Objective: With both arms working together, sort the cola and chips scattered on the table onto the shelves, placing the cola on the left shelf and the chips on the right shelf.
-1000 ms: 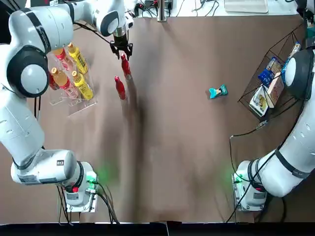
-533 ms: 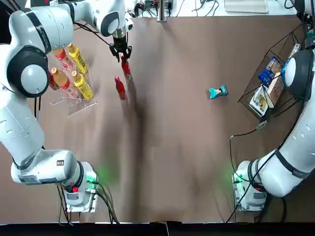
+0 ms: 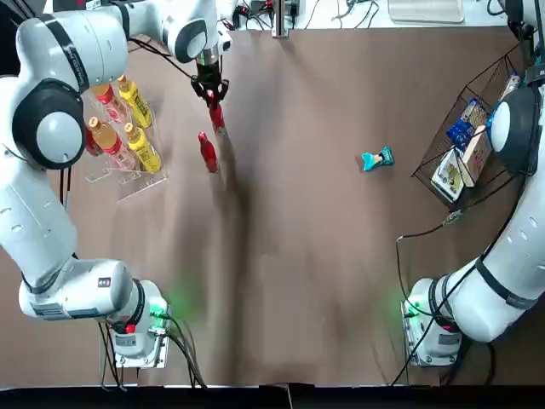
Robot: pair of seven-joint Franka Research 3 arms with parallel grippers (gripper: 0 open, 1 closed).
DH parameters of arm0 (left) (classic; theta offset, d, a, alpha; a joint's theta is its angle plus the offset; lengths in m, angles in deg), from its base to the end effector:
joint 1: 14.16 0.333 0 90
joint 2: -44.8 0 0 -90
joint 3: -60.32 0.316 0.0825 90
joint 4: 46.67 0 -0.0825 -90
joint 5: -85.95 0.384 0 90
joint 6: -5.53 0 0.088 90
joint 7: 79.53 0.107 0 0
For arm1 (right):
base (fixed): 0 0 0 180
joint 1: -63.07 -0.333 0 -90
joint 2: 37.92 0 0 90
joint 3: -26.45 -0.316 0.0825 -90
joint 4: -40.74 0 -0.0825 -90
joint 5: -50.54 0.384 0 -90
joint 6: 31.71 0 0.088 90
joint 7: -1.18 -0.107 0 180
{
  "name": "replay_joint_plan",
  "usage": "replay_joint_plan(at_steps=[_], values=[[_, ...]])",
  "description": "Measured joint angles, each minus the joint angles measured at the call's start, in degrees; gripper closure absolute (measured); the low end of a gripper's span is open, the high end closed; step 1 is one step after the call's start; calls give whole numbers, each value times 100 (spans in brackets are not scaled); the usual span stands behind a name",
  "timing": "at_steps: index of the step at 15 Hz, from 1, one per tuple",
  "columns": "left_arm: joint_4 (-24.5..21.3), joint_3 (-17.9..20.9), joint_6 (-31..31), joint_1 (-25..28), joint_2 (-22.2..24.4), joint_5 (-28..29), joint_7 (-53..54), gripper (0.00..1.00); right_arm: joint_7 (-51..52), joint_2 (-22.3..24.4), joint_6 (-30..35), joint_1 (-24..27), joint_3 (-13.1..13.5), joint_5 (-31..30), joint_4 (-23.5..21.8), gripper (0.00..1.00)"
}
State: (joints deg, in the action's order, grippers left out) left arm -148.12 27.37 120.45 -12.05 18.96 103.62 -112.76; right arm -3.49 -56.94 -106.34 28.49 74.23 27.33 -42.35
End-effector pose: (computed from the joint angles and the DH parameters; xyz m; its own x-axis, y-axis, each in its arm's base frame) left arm 0.5670 -0.2829 0.3301 0.9923 -0.0737 -0.0994 -0.0827 -0.9926 -0.0888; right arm 0.5745 -0.1159 0.5475 0.8639 -0.4314 -0.2597 -0.1900 -0.7569 0.6253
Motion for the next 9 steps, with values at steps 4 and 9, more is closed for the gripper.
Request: replay_joint_plan(at_steps=[4, 9], values=[[233, 11, 1, 14, -14, 8, -4, 69, -222, 10, 364, -265, -19, 516, 220, 65], [730, 8, -509, 376, 155, 115, 133, 69, -2035, 5, 321, -285, -75, 2509, 239, 58]])
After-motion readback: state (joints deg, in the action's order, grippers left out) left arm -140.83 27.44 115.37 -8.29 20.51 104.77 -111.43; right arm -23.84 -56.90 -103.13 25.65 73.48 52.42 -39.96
